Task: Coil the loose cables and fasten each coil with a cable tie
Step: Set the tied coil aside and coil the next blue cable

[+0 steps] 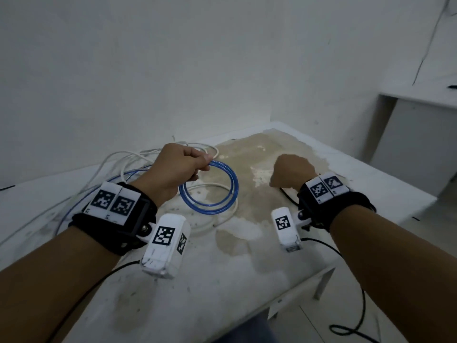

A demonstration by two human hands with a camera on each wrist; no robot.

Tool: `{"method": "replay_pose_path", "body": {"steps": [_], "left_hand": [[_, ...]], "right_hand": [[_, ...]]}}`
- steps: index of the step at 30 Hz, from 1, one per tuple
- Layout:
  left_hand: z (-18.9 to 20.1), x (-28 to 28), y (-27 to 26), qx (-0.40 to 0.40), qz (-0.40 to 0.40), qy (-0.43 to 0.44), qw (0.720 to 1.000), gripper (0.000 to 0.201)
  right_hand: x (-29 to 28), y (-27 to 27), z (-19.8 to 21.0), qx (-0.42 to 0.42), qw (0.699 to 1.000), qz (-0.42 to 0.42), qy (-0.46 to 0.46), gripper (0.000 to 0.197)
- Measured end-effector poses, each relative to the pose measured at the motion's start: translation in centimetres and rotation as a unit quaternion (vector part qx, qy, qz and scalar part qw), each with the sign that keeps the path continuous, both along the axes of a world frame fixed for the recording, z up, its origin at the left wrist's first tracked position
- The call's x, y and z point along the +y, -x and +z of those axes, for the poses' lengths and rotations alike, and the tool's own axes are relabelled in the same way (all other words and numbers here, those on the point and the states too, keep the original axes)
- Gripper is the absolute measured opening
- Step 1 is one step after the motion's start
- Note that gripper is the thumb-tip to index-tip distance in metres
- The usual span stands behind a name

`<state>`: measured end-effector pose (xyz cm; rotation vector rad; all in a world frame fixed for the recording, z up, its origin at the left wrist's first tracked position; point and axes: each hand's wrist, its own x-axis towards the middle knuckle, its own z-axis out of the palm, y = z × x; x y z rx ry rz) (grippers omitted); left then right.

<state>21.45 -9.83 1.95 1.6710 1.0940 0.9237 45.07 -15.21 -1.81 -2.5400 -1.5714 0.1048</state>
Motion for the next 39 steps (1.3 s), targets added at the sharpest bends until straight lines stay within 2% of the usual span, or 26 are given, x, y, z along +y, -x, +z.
{"method": "replay_pose_path", "body": {"steps": [3,9,14,18,21,24,27,31,34,37,39], "left_hand": [[-0.2,-0.5,-0.2,-0.006,-0.005,0.009,1.0,0.016],[-0.2,-1.2,1.0,-0.011,0.002,0.019,1.0,0.014],[0.1,-1.3,2.2,-0.017,0.006,0.023,1.0,0.016],[0.2,-1.3,2.9,-0.018,0.011,0.024,0.999,0.013],[0.1,-1.1,3.2,-0.021,0.014,0.026,0.999,0.013],[-0.1,-1.1,3.0,-0.022,0.011,0.03,0.999,0.014],[-0.2,-1.2,2.9,-0.019,0.007,0.029,0.999,0.014],[-0.1,-1.0,3.5,-0.018,0.008,0.023,1.0,0.011],[0.0,-0.6,4.3,-0.016,0.005,0.016,1.0,0.01],[0.2,-0.3,5.6,-0.014,-0.003,0.006,1.0,0.013],[0.3,-0.2,6.8,-0.019,-0.001,0.003,1.0,0.014]], "right_hand": [[-1.1,-0.6,-1.5,-0.035,0.998,0.003,0.045,0.036],[-1.0,0.8,-1.8,-0.069,0.997,0.019,0.036,0.034],[0.7,2.6,-2.2,-0.032,0.995,0.082,0.042,0.041],[0.3,1.7,-0.8,-0.028,0.999,0.001,-0.021,0.027],[-0.8,0.9,0.0,-0.052,0.998,-0.03,0.017,0.02],[-1.3,1.1,-0.7,-0.072,0.995,-0.02,0.066,0.022],[-1.1,1.1,-1.7,-0.083,0.994,0.007,0.069,0.028],[-0.2,2.0,-1.6,-0.07,0.997,0.015,0.017,0.03],[1.2,3.7,-0.7,-0.065,0.994,0.036,-0.081,0.024],[3.7,6.5,0.3,-0.033,0.978,0.107,-0.177,0.003],[5.7,9.2,0.8,0.02,0.958,0.174,-0.226,0.006]]}}
